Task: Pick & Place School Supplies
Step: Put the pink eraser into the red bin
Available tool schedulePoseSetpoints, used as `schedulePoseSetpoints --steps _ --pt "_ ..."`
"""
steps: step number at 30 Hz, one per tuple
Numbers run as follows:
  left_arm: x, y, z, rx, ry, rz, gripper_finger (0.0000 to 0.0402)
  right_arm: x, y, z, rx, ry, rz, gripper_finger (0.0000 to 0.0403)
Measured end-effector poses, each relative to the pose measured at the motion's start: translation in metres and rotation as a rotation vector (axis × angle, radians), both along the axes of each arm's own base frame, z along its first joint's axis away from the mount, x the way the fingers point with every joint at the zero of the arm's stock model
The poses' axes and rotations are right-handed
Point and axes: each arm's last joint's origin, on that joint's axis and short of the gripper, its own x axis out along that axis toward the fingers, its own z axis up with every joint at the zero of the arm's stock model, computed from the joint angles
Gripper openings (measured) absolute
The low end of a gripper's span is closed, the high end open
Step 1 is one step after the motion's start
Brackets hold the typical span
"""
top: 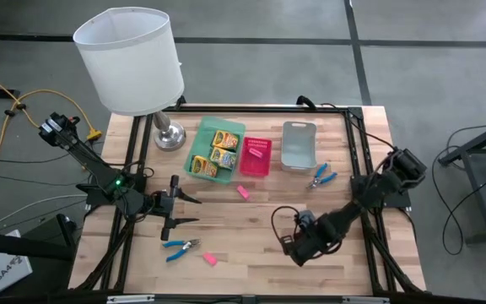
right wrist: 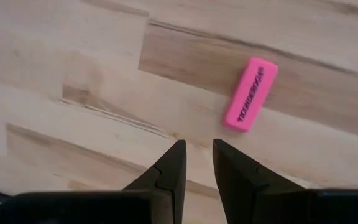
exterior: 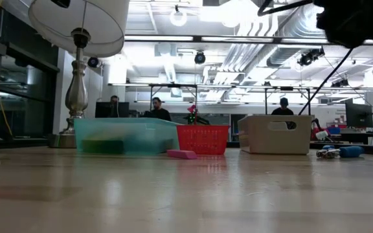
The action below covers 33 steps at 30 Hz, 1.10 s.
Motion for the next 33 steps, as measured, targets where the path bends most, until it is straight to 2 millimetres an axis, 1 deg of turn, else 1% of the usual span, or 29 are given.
schedulePoseSetpoints --steps 5,12,20,25,33 --pt "0.000 0.000 0.000 0.000 0.000 0.000 0.0218 -0.007 0.002 -0.001 -0.059 0.005 -0.077 0.0071" --pt "0.000 0.000 0.001 0.003 -0.005 -0.001 0.0218 -0.016 0.006 -0.001 -0.087 0.037 -0.117 0.0071" --pt "0.000 0.000 0.001 0.016 -0.007 -0.003 0.0218 -0.017 0.007 -0.005 -0.096 0.047 -0.159 0.0071" --pt "0.000 0.000 0.001 0.016 -0.007 -0.003 0.0218 -0.016 0.008 -0.013 -0.126 0.083 -0.153 0.0071" --pt "0.000 0.000 0.001 0.015 -0.007 -0.003 0.0218 -0.016 0.008 -0.014 -0.136 0.088 -0.150 0.0071"
